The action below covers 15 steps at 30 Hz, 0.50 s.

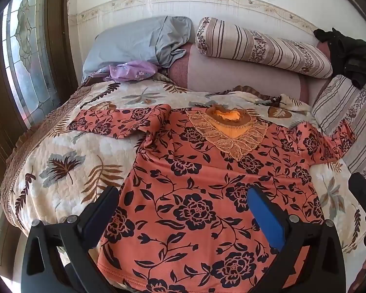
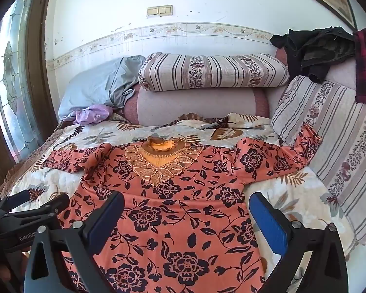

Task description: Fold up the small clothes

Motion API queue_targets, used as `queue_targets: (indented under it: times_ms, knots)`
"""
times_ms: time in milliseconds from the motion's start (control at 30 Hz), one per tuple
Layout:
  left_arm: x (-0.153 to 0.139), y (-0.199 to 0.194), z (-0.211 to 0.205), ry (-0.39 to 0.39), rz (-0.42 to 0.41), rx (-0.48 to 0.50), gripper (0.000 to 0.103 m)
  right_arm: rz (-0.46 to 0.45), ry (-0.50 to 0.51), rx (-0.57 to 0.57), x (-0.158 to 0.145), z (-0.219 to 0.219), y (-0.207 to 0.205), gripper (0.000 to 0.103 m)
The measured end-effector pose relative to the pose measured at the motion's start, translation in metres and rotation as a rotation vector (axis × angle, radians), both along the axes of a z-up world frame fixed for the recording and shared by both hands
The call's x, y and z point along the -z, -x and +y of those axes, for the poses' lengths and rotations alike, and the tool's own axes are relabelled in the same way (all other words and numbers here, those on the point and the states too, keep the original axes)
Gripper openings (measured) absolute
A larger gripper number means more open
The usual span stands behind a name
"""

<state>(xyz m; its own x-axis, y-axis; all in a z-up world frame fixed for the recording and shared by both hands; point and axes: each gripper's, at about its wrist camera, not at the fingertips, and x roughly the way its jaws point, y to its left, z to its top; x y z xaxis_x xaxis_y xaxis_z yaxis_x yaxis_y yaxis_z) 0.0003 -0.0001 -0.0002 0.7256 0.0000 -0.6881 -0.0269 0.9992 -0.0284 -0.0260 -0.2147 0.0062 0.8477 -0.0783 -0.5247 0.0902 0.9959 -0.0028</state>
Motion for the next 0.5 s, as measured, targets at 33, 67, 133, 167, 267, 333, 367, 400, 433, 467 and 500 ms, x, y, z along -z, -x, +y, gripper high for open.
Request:
queue_targets:
  times_ms: [33,67,133,167,267,333,367,400,433,467,500]
  knots:
    - [0.0000,-0.0002,0.0000,0.000,0.000,0.000,0.103,-0.001,0.000,-0.001,0.0000,-0.0001,-0.0003,0.103]
    - [0.0005,-0.0004,-0.0006,-0.004,-0.011,0.000,0.103,-0.002,0.002,-0.002,-0.0004,0.0006,-0.0006,0.103]
    - [0.0013,-0.0022,-0.0015,-0.004,-0.012,0.002,0.103,-0.006,0.004,-0.005,-0.0011,0.0013,-0.0010,0.103]
    - [0.0019,-0.0034,-0.0021,-0.005,-0.013,0.002,0.103,-0.008,0.006,-0.007,-0.0016,0.0017,-0.0012,0.103]
    - [0.0007,-0.0016,-0.0008,-0.003,-0.016,0.000,0.103,-0.017,0.013,-0.012,-0.0032,0.0036,-0.0016,0.103]
    - [0.0017,-0.0030,-0.0013,-0.005,-0.016,-0.001,0.103,-0.020,0.015,-0.015,-0.0038,0.0047,-0.0024,0.103]
    - [0.0024,-0.0037,-0.0016,-0.005,-0.016,-0.001,0.103,-0.020,0.014,-0.016,-0.0039,0.0050,-0.0031,0.103]
    - [0.0030,-0.0046,-0.0019,-0.006,-0.016,-0.002,0.103,-0.020,0.014,-0.018,-0.0042,0.0053,-0.0035,0.103]
    - [-0.0020,-0.0041,0.0003,-0.006,-0.020,0.000,0.103,-0.020,0.014,-0.019,-0.0043,0.0054,-0.0040,0.103]
    - [-0.0020,-0.0040,0.0005,-0.006,-0.022,0.001,0.103,-0.019,0.015,-0.020,-0.0043,0.0057,-0.0048,0.103]
    - [-0.0022,-0.0048,0.0003,-0.006,-0.022,0.001,0.103,-0.018,0.016,-0.022,-0.0043,0.0061,-0.0053,0.103]
